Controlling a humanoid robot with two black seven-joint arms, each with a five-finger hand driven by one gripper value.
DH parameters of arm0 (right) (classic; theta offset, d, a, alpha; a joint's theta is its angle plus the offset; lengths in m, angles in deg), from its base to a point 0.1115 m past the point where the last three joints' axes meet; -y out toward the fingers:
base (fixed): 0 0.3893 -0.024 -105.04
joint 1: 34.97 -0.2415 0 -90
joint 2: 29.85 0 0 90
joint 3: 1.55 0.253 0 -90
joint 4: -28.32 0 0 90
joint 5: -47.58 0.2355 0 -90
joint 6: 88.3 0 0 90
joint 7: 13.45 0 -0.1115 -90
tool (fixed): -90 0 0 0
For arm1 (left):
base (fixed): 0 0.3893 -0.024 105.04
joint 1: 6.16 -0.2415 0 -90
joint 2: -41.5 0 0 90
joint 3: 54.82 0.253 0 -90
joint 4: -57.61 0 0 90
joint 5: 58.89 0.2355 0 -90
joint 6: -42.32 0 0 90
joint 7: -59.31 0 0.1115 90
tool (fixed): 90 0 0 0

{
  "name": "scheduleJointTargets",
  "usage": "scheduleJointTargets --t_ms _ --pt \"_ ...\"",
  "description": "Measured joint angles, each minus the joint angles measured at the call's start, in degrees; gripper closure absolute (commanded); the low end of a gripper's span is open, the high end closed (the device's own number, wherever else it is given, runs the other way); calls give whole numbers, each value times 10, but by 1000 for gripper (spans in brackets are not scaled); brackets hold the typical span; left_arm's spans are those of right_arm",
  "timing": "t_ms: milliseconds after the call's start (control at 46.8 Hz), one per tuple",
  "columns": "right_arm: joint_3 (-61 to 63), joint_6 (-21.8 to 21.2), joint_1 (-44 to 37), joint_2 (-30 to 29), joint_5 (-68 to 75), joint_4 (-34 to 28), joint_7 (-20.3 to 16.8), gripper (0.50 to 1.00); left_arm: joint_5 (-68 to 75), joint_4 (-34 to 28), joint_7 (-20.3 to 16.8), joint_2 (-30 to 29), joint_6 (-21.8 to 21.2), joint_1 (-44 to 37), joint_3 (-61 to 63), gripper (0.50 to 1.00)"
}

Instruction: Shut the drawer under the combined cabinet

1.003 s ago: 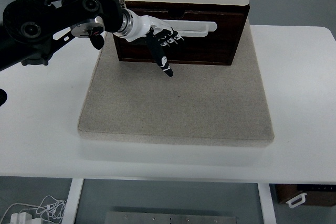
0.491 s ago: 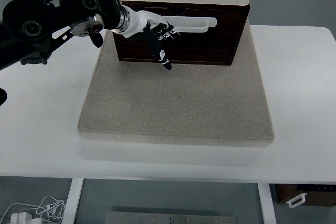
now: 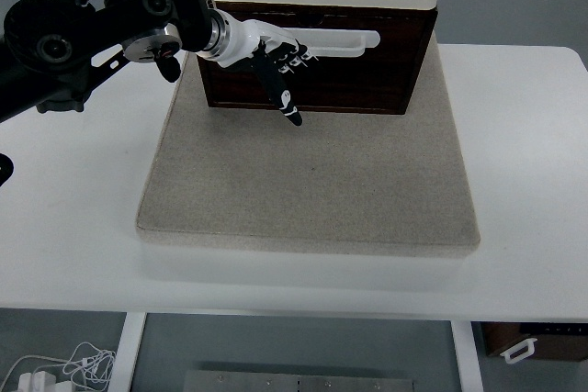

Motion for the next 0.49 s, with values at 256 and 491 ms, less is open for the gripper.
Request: scheduleJointTargets --t_ms 256,491 --pt "0 0 0 0 0 0 0 548 -15 16 -9 -4 107 -13 -108 500" --pt "0 0 0 0 0 0 0 548 -100 21 -41 -2 115 -10 -226 500"
